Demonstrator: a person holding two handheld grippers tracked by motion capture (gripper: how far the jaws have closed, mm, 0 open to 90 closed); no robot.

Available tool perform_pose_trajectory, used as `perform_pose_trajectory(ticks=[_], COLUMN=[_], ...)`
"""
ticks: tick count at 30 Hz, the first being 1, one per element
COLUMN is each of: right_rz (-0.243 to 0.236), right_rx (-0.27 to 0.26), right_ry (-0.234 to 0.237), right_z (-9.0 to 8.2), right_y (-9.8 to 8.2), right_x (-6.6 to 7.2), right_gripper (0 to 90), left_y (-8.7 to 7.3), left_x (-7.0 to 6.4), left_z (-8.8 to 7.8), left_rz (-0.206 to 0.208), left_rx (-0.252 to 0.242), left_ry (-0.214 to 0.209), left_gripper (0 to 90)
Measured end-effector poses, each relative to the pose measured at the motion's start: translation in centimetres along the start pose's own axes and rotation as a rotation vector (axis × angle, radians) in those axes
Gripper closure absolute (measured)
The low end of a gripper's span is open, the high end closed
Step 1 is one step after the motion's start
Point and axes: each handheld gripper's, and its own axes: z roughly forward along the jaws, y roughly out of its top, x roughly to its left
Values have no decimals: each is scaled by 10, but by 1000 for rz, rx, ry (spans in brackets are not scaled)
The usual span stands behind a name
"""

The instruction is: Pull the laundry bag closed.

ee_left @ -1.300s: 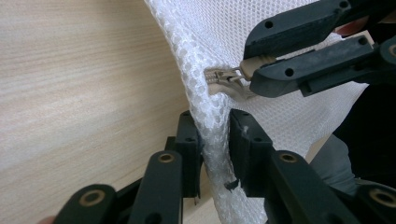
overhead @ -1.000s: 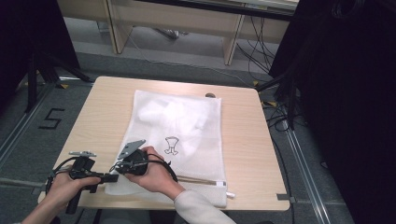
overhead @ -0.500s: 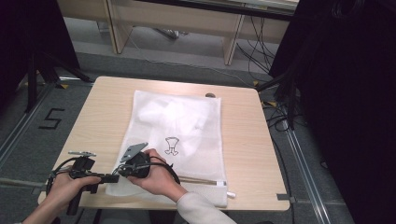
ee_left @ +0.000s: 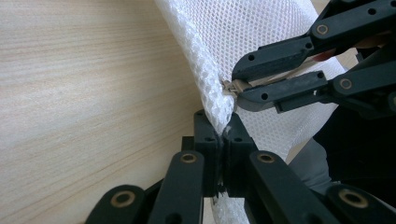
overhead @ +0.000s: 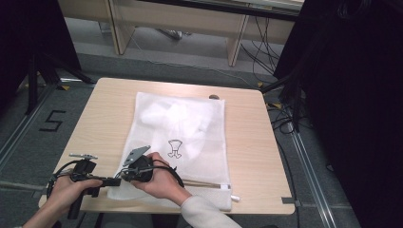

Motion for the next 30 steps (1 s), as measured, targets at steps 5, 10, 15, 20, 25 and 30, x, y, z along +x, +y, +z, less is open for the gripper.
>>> perform_pose_trajectory(ticks=[5,10,15,20,25,30], right_rz=[14,20,32,24,13,32], right_rx=[0,17,24,23,34,35], right_ry=[3,6,6,5,0,1], right_z=[1,2,2,0,-1,0], right_y=[-5,-6,-8,-9,-11,-16], right_x=[0,0,1,1,1,2], right_gripper=[827,828,828,828,828,828], left_y=[0,0,0,0,1,1], left_x=[1,1,0,0,0,-1], left_z=[0,-1,-1,-1,-2,-2], left_rz=[4,-3,-8,-7,-7,-1], left_rx=[15,11,-6,-9,-12,-6], left_ry=[-20,-21,-7,-8,-15,-20], left_gripper=[864,865,865,865,865,864])
